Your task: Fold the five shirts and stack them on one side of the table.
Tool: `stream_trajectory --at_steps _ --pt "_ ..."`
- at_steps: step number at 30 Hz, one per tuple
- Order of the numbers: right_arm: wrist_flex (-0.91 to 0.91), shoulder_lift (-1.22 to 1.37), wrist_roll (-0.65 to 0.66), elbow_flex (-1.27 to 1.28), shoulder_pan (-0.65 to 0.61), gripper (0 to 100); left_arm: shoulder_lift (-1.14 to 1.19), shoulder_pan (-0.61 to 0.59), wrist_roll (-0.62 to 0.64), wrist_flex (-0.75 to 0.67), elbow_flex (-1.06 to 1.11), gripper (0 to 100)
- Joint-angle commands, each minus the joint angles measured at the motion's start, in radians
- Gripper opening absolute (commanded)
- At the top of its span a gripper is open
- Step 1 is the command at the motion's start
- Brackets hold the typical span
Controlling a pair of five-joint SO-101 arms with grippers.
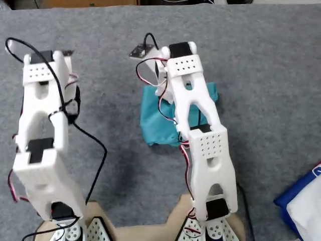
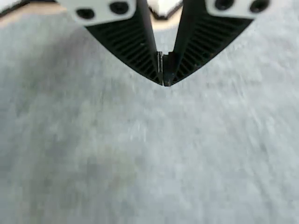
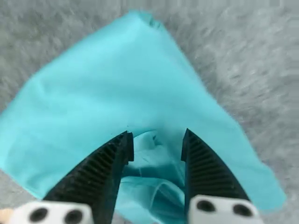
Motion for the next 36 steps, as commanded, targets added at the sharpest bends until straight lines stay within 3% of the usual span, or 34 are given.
stream_trajectory --at_steps 1,9,18,23,29,36 --pt "0.020 -0.031 0.005 0.056 0.027 18.9 -0.182 0.021 -0.008 0.009 0.133 2" --pt "0.014 -0.113 0.003 0.193 0.038 18.9 -0.378 0.026 -0.172 0.009 0.245 2" --pt "-0.043 -0.076 0.006 0.186 0.077 18.0 -0.363 0.020 -0.175 0.009 0.244 2" --pt "-0.032 -0.031 0.005 0.186 0.096 0.9 -0.357 0.020 -0.175 0.009 0.250 2" --pt "0.020 -0.068 0.003 0.148 0.159 0.5 -0.357 0.025 -0.175 0.009 0.242 2" --pt "0.020 -0.288 0.011 0.318 0.171 0.5 -0.357 0.021 -0.175 0.009 0.242 2"
